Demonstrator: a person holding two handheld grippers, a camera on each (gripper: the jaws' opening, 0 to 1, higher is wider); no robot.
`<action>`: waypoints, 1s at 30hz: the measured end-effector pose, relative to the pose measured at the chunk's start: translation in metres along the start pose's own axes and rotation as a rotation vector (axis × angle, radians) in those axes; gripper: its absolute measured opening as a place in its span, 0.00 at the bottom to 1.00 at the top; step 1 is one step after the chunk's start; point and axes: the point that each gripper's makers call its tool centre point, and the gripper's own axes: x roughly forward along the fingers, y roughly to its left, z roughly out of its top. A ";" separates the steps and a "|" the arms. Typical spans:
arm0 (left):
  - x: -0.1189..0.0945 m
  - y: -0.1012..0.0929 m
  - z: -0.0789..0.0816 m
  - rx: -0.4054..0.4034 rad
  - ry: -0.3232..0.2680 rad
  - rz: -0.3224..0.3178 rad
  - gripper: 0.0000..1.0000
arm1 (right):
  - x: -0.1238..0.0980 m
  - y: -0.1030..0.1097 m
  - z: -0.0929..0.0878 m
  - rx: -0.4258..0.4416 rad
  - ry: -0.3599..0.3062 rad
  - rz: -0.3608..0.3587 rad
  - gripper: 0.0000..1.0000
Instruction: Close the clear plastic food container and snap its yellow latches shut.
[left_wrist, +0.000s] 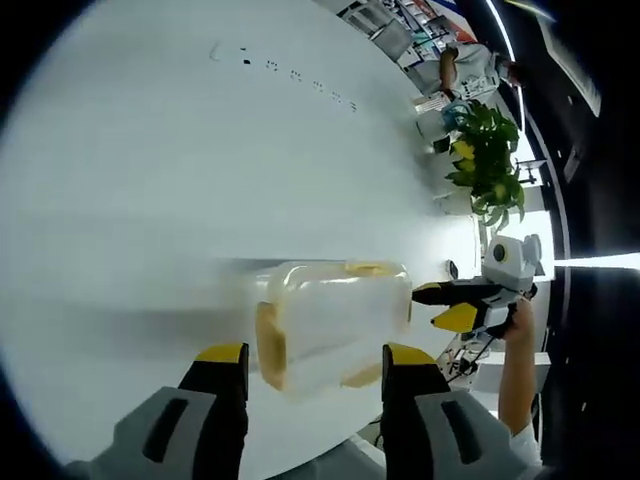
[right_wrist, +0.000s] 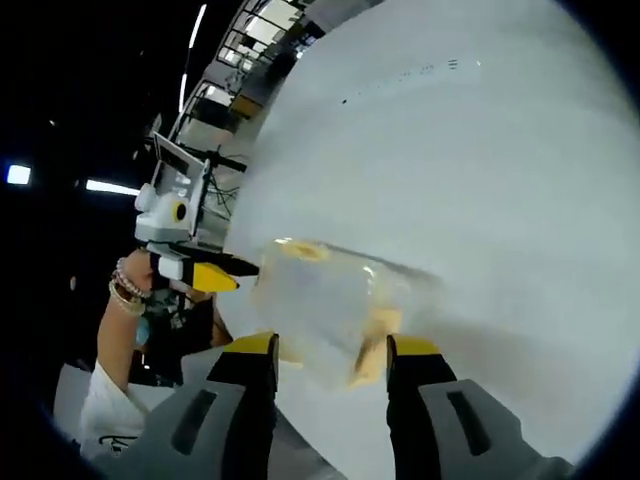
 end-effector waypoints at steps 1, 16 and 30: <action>0.001 -0.001 0.000 -0.004 0.001 -0.003 0.47 | 0.001 -0.002 0.001 -0.012 0.007 -0.015 0.40; 0.008 0.000 -0.006 0.021 0.037 0.023 0.40 | 0.011 -0.015 -0.007 -0.107 0.100 -0.112 0.36; 0.013 0.010 -0.006 0.057 0.063 0.075 0.32 | 0.009 -0.025 -0.010 -0.136 0.118 -0.175 0.24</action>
